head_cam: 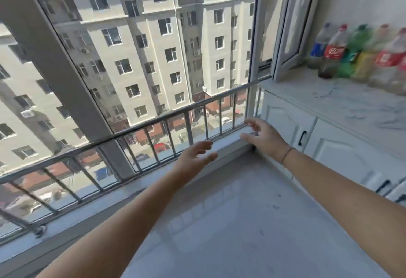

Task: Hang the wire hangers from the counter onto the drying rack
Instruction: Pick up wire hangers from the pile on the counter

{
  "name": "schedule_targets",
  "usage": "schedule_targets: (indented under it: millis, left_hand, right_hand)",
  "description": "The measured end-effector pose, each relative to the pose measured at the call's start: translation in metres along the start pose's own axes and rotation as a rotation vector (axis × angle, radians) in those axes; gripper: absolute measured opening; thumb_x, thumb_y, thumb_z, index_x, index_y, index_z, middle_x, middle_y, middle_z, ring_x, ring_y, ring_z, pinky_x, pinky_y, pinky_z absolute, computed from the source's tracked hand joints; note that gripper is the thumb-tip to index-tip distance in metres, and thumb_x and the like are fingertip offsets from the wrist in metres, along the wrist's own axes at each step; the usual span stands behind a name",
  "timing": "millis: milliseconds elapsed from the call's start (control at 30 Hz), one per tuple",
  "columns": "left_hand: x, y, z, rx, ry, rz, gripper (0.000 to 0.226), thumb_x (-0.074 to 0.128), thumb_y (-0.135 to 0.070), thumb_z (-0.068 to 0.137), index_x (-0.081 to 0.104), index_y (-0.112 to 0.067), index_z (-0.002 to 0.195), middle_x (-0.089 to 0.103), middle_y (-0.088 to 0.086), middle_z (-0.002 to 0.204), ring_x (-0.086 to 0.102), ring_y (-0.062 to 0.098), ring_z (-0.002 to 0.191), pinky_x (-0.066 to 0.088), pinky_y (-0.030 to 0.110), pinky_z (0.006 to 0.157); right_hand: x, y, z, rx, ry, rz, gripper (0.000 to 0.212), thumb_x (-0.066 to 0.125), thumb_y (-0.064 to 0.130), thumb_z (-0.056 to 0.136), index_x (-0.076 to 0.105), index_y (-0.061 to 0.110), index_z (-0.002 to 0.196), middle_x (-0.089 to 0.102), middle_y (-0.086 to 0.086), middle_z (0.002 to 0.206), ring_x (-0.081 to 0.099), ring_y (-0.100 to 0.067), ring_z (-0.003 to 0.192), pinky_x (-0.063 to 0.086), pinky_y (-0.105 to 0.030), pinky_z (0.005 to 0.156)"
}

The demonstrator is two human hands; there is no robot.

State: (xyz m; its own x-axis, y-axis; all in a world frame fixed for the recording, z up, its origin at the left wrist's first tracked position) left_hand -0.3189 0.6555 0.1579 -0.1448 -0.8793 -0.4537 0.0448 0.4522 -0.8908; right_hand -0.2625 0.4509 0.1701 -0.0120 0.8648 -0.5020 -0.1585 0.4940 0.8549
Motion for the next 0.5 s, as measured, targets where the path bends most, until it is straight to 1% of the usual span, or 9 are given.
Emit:
schedule_targets:
  millis: [100, 200, 267, 367, 433, 500]
  left_hand:
    - [0.064, -0.023, 0.034, 0.033, 0.073, 0.03, 0.039, 0.067, -0.03, 0.085, 0.06, -0.019, 0.122, 0.064, 0.0, 0.118, 0.057, 0.017, 0.112, 0.044, 0.037, 0.102]
    - [0.116, -0.039, 0.063, 0.044, 0.133, 0.039, 0.042, 0.066, -0.03, 0.086, 0.059, -0.015, 0.125, 0.063, 0.001, 0.12, 0.057, 0.016, 0.113, 0.045, 0.034, 0.101]
    - [0.153, -0.052, 0.084, 0.052, 0.19, 0.048, 0.044, 0.065, -0.03, 0.086, 0.058, -0.015, 0.127, 0.063, 0.001, 0.12, 0.057, 0.015, 0.113, 0.044, 0.029, 0.1]
    - [0.199, -0.074, 0.11, 0.079, 0.264, 0.041, 0.042, 0.064, -0.027, 0.088, 0.057, -0.013, 0.127, 0.063, 0.001, 0.12, 0.057, 0.013, 0.111, 0.041, 0.021, 0.095]
    - [0.226, -0.085, 0.129, 0.076, 0.302, 0.019, 0.04, 0.064, -0.024, 0.088, 0.058, -0.012, 0.126, 0.064, 0.003, 0.118, 0.058, 0.015, 0.11, 0.042, 0.021, 0.095]
    - [0.251, -0.094, 0.152, 0.072, 0.338, 0.005, 0.037, 0.065, -0.024, 0.087, 0.06, -0.014, 0.121, 0.065, 0.005, 0.116, 0.06, 0.017, 0.109, 0.044, 0.025, 0.098]
  right_hand:
    - [-0.06, -0.042, 0.005, 0.041, -0.067, -0.04, 0.054, 0.068, 0.028, 0.082, 0.048, 0.014, 0.13, 0.049, -0.006, 0.127, 0.046, -0.017, 0.119, 0.036, -0.024, 0.092]
    - [-0.111, -0.08, 0.006, 0.095, -0.133, -0.051, 0.055, 0.067, 0.026, 0.083, 0.047, 0.011, 0.131, 0.047, -0.008, 0.129, 0.045, -0.018, 0.12, 0.037, -0.025, 0.095]
    - [-0.148, -0.108, 0.005, 0.135, -0.198, -0.061, 0.054, 0.068, 0.025, 0.081, 0.048, 0.01, 0.129, 0.049, -0.011, 0.129, 0.047, -0.022, 0.12, 0.039, -0.03, 0.098]
    - [-0.196, -0.151, 0.002, 0.214, -0.299, -0.038, 0.049, 0.07, 0.023, 0.08, 0.052, 0.009, 0.123, 0.052, -0.012, 0.122, 0.051, -0.022, 0.112, 0.041, -0.03, 0.094]
    - [-0.223, -0.175, 0.001, 0.258, -0.357, -0.025, 0.045, 0.069, 0.023, 0.08, 0.053, 0.01, 0.121, 0.053, -0.011, 0.118, 0.052, -0.018, 0.105, 0.042, -0.029, 0.092]
    - [-0.245, -0.197, 0.001, 0.298, -0.399, -0.017, 0.044, 0.068, 0.022, 0.081, 0.054, 0.01, 0.12, 0.054, -0.008, 0.116, 0.051, -0.014, 0.102, 0.042, -0.027, 0.09]
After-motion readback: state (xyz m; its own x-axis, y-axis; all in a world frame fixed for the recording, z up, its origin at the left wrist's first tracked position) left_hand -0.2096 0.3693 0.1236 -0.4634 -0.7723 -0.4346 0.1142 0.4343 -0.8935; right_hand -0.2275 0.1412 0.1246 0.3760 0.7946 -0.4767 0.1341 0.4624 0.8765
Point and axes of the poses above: each hand's wrist, its own z-axis towards the middle knuckle, its own x-axis out of the palm, y = z × x, the point moved 10 cm from there along z, towards the middle knuckle
